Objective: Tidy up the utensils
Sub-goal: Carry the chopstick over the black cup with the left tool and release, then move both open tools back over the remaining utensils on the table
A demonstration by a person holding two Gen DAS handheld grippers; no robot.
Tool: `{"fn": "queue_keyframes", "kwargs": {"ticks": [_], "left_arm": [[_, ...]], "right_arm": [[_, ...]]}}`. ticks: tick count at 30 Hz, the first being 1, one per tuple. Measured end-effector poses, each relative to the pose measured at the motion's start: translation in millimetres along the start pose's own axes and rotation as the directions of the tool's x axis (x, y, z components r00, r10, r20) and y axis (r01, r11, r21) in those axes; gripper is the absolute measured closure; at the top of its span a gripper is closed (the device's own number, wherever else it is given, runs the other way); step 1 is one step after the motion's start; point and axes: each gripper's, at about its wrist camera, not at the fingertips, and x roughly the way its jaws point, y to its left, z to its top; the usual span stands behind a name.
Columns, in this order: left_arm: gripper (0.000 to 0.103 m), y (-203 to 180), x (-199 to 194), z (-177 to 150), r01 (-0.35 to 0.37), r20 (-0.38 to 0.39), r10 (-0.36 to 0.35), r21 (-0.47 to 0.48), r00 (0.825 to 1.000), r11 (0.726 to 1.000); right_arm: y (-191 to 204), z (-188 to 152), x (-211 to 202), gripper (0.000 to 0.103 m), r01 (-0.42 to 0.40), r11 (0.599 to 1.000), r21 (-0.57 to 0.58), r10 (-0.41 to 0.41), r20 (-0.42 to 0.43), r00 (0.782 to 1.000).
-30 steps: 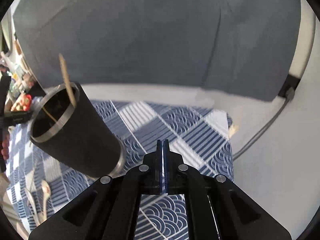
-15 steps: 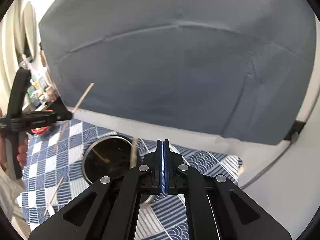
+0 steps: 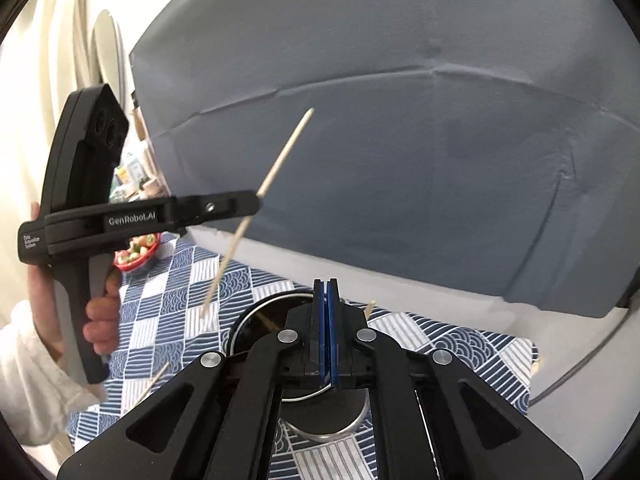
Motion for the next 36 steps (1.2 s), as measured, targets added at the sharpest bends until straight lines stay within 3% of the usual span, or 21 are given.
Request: {"fn": "queue_keyframes", "kwargs": {"ticks": [9,14,26,30,31,34,36], "left_arm": [[0.098,-11.7,31.5,-30.6,0.069,0.005,-0.069,0.031,0.998,0.997],[0.098,-21.1,41.4,-48.6,0.058,-0.037,-0.055,0.087,0.998,0.995],[0.094,-6.6,23.0,-57.9,0.05,-0.089,-0.042,0.091,0.995,0.995],[0.061,-2.9,8.1,-57.8,0.025,-0.078,-0.016,0.116,0.997,0.993],[0.05,-0.7,3.4,-57.7,0.016,-0.07,-0.008,0.114,0.997,0.993],[0.031,6.0,-8.5,-57.4,-0.021,-0.052,0.027,0.105,0.998,0.994],[0.021,13.4,-16.1,-57.7,-0.046,-0.052,0.05,0.087,0.997,0.995]], "right_arm": [[-3.4,-17.6,14.0,0.101,-0.044,0.999,-0.005,0.044,-0.05,0.998],[-1.9,-26.8,21.5,0.101,-0.049,0.999,-0.008,0.049,-0.082,0.995],[5.3,-30.4,23.3,0.098,-0.016,0.998,-0.06,0.009,-0.115,0.993],[7.5,-28.0,12.2,0.096,0.002,0.995,-0.096,-0.012,-0.104,0.995],[7.5,-28.1,10.8,0.089,0.012,0.994,-0.108,-0.024,-0.107,0.994],[10.0,-28.4,2.7,0.056,0.034,0.991,-0.128,-0.047,-0.103,0.994],[14.1,-29.8,-3.2,0.05,0.044,0.989,-0.144,-0.059,-0.099,0.993]]}}
